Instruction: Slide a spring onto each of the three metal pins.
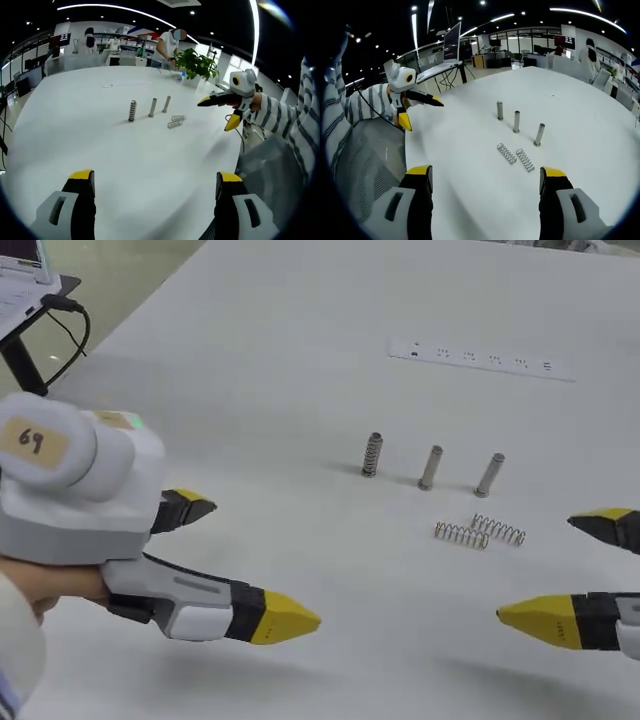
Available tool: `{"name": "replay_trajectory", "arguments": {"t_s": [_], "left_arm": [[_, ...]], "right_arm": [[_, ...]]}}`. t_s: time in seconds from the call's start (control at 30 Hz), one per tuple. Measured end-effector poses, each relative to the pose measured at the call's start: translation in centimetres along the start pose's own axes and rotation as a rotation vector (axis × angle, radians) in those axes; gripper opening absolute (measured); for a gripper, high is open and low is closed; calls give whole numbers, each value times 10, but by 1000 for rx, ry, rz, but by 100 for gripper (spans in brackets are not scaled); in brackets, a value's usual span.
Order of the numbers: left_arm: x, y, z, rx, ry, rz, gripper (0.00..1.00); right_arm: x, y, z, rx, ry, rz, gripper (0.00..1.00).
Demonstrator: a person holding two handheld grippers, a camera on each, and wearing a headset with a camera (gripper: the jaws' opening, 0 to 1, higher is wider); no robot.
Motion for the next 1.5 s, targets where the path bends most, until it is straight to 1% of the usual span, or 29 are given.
{"name": "replay_trajectory", "arguments": {"t_s": [0.13,0.23,0.3,0.33,0.43,0.5,0.53,0.6,0.7,0.8,0.9,1.03,1.23,1.37,1.43,1.5], "left_arm": [[-1,-1,4,12,2,11,98],[-1,-1,5,11,2,14,98],[0,0,5,3,5,14,98],[2,0,5,-5,12,11,98],[5,0,5,-5,15,6,98],[7,0,5,-7,13,6,98],[7,0,4,-5,16,5,98],[8,1,4,-7,18,3,98],[11,2,5,-5,17,-3,98],[13,4,5,-6,20,-8,98],[14,6,5,-28,13,-22,98],[16,9,8,-29,27,-28,98],[16,14,11,-28,42,-36,98],[18,19,13,-30,63,-45,98],[19,22,15,-14,78,-50,98],[20,25,18,3,99,-67,98]], "right_arm": [[-2,-5,-4,77,29,-5,93],[-2,-10,-6,90,34,-18,95],[-1,-13,-8,93,39,-33,95],[0,-15,-10,93,44,-39,95],[1,-18,-15,109,56,-52,98],[0,-19,-19,100,63,-57,99],[-1,-19,-23,79,70,-49,100],[-3,-19,-27,56,66,-47,100],[-6,-17,-32,32,68,-34,100],[-7,-16,-33,32,80,-37,100],[-11,-15,-29,40,71,-38,99],[-14,-13,-25,40,62,-32,98],[-13,-14,-27,33,63,-27,98],[-12,-16,-27,31,68,-30,97],[-11,-16,-27,34,71,-33,97],[-11,-17,-27,33,73,-34,97]]}}
Point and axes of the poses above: the centre of the closed fingertips' face, and the gripper's own axes: y roughly forward along the fingers, x roughly to its right, z roughly out of its top, the point moved 8 cm from there along -y, roughly backward along the fingers, and after that the axes turned 15 degrees about z, right-handed, at the moved point
